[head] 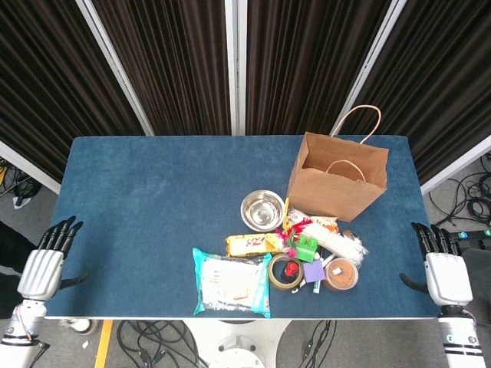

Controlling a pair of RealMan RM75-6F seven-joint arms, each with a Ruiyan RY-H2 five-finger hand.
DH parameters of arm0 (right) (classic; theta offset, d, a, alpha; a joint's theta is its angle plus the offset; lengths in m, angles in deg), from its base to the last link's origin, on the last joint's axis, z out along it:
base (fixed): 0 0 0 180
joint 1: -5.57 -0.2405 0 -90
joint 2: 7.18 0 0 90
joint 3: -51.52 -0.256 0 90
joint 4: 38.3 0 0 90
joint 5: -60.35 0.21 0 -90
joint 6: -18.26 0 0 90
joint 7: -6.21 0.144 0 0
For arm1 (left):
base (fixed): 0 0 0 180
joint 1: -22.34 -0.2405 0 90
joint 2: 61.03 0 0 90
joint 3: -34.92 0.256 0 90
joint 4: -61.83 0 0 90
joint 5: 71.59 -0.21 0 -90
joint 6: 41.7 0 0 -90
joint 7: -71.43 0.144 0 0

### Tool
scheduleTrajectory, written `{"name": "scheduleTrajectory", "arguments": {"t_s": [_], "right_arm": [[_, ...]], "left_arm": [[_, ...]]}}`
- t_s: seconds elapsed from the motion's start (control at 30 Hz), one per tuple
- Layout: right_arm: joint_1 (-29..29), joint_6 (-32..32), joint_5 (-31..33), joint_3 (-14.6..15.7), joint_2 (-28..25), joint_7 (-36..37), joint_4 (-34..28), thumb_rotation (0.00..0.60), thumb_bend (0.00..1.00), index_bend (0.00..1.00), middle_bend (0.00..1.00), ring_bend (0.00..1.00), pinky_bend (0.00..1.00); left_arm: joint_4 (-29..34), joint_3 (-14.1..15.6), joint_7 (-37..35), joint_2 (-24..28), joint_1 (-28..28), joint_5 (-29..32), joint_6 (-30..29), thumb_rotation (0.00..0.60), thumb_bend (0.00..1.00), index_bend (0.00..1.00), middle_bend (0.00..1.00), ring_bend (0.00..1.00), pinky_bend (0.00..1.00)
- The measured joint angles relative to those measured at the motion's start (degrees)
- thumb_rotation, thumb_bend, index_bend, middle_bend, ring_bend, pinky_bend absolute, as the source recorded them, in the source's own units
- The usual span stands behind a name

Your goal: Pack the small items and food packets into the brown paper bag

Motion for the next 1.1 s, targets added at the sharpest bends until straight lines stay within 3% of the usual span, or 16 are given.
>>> {"name": "scheduleTrajectory", "arguments": {"t_s": [0.5, 0.77, 0.97, 1.1], "right_arm": [[-0.56, -1.86, 2.22, -0.72, -1.92, 2.36, -3.46, 0.6, 0.01, 0.07, 0.13, 0.0, 0.04], [-1.78, -3.72, 4.32, -1.55, 0.03, 2.61, -3.45, 0.6, 0.02, 0.11, 0.19, 0.03, 0.08], [-3.0, -8.14, 9.17, -2.34, 1.65, 5.17, -5.04, 0.6, 0.05, 0.15, 0.24, 0.07, 0.14], [-4.54, -14.3, 14.62, -3.36, 1.65, 9.59, -7.99, 0.6, 0.07, 0.16, 0.24, 0.07, 0.15]], "left_arm": [[0.39, 0.07, -0.07, 0.46, 0.58, 0.06, 1.21, 0.6, 0.09, 0.08, 0.06, 0.0, 0.12], [-0.23, 0.24, -0.87, 0.18, 0.31, 0.19, 0.98, 0.6, 0.09, 0.08, 0.06, 0.0, 0.12], [-0.13, 0.28, -1.31, 0.7, 0.09, 0.15, 0.6, 0.6, 0.09, 0.08, 0.06, 0.0, 0.12], [-0.19, 0.3, -1.86, 1.04, -0.1, 0.23, 0.37, 0.6, 0.09, 0.08, 0.06, 0.0, 0.12]]}}
